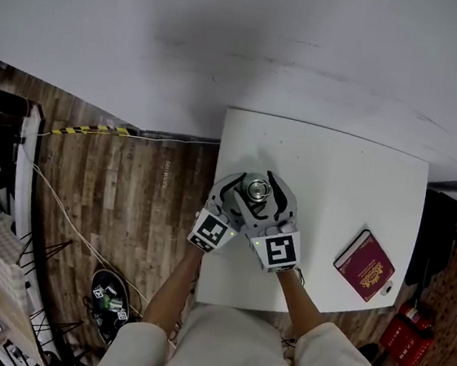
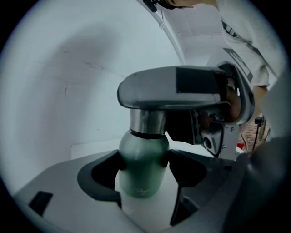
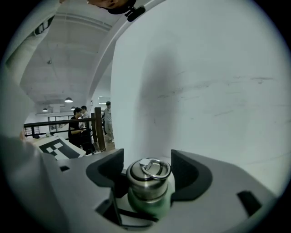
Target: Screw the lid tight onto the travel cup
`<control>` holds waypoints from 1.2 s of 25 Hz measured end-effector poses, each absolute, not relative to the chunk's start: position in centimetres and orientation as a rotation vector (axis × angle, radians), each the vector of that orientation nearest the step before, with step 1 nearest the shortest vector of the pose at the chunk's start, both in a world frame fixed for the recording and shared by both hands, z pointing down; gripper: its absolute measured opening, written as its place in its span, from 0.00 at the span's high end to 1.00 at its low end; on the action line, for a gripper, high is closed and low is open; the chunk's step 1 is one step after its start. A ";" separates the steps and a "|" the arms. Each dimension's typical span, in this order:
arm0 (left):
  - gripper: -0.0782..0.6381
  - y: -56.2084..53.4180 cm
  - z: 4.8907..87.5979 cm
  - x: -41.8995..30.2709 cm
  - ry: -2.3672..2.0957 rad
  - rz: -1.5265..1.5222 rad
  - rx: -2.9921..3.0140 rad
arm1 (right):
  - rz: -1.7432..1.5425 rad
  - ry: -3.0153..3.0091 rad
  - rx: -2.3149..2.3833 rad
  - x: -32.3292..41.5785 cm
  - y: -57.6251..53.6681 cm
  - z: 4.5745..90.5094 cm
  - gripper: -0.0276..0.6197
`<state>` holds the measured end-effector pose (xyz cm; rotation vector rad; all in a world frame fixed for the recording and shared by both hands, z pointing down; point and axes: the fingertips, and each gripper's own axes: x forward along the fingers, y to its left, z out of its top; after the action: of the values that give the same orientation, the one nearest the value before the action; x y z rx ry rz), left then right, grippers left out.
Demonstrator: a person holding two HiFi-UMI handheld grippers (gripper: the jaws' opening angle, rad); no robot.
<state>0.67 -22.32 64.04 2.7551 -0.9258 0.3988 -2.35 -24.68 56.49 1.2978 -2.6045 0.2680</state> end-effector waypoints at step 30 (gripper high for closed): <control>0.43 -22.4 64.0 0.6 -0.928 0.380 2.762 | 0.156 -2.715 0.944 -3.2 -24.1 57.1 0.54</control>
<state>0.60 -22.40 64.00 2.7624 -0.9281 0.3803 -3.21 -24.14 57.09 0.9435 -2.7154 0.1564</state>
